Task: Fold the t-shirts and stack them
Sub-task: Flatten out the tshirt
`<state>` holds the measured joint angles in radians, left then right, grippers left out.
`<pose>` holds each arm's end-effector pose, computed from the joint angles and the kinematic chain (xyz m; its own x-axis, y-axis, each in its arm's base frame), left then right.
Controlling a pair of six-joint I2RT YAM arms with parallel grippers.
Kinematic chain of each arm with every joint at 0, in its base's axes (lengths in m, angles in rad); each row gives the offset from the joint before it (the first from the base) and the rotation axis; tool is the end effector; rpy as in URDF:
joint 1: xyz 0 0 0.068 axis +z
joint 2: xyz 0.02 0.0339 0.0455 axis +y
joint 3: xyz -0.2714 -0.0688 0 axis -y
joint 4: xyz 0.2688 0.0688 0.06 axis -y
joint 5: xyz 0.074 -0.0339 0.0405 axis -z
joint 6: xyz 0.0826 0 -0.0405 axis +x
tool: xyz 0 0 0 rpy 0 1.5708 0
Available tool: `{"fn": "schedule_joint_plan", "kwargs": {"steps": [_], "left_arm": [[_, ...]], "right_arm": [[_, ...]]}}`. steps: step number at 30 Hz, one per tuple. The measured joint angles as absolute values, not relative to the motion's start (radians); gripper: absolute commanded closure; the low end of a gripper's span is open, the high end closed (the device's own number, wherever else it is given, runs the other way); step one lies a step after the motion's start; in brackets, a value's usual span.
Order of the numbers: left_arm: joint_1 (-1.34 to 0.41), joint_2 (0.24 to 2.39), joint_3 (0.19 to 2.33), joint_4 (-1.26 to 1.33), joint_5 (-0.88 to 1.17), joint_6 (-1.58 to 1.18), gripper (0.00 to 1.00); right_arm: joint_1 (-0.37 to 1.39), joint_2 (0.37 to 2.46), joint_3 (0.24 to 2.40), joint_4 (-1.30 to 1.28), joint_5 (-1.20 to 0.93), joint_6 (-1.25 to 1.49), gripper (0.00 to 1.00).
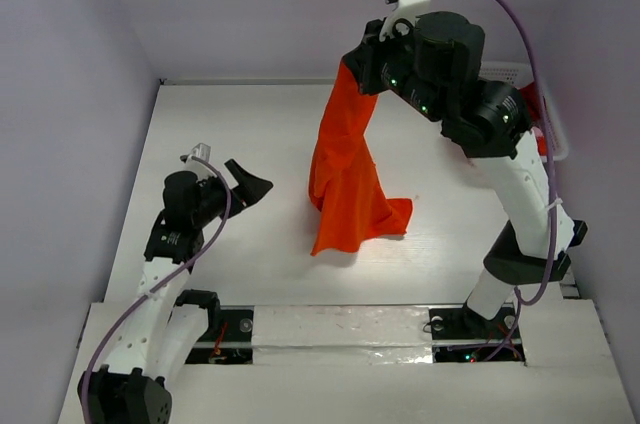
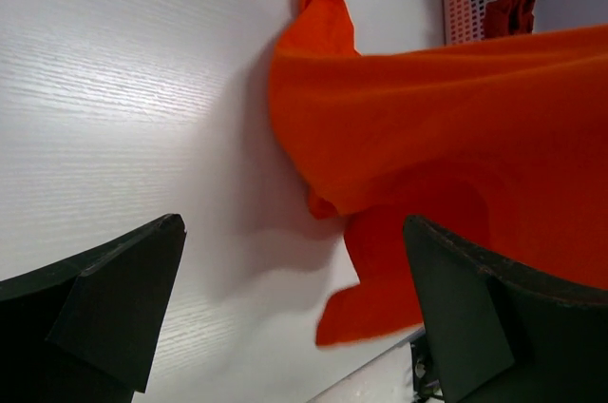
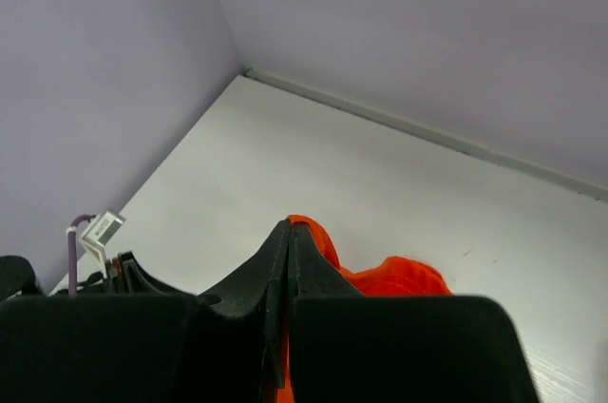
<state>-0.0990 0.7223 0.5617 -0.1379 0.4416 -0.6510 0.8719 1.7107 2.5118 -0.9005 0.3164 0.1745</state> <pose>0.2288 -0.0582 0.2654 -0.5333 -0.4976 -0.6841 0.2171 0.7011 -0.6792 0.2472 0.2541 0.6019 -0.1546 0.0725 -0.9853 -0.5092 0.8488 0.1424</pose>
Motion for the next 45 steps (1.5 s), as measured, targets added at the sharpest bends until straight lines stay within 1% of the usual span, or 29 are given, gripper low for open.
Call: {"fn": "schedule_joint_plan", "kwargs": {"steps": [6,9,18,24,30,32,35,42,45], "left_arm": [[-0.153,0.730,0.492,-0.051,0.482,-0.712,0.01],[-0.208,0.752,0.457,0.023,0.501,-0.749,0.01],[-0.362,0.880,0.408,0.282,0.545,-0.865,0.01],[-0.483,0.945,0.413,0.393,0.529,-0.900,0.01],[-0.632,1.066,0.418,0.484,0.480,-0.928,0.01],[-0.655,1.087,0.417,0.489,0.455,-0.935,0.01],[-0.660,1.064,0.414,0.460,0.371,-0.930,0.01],[-0.661,0.858,0.414,0.322,0.097,-0.842,0.01],[-0.668,0.833,0.414,0.316,0.012,-0.789,0.01]], "right_arm": [[0.872,1.689,2.548,-0.910,0.382,0.130,1.00],[0.872,1.675,2.548,-0.910,0.397,0.123,1.00],[0.872,1.662,2.514,-0.912,0.389,0.127,1.00],[0.872,1.616,2.455,-0.912,0.340,0.135,1.00],[0.872,1.573,2.445,-0.912,0.340,0.135,1.00],[0.872,1.571,2.445,-0.912,0.342,0.135,1.00],[0.872,1.571,2.443,-0.912,0.342,0.135,1.00],[0.872,1.556,2.408,-0.909,0.344,0.135,1.00],[0.872,1.556,2.407,-0.909,0.344,0.135,1.00]]}}
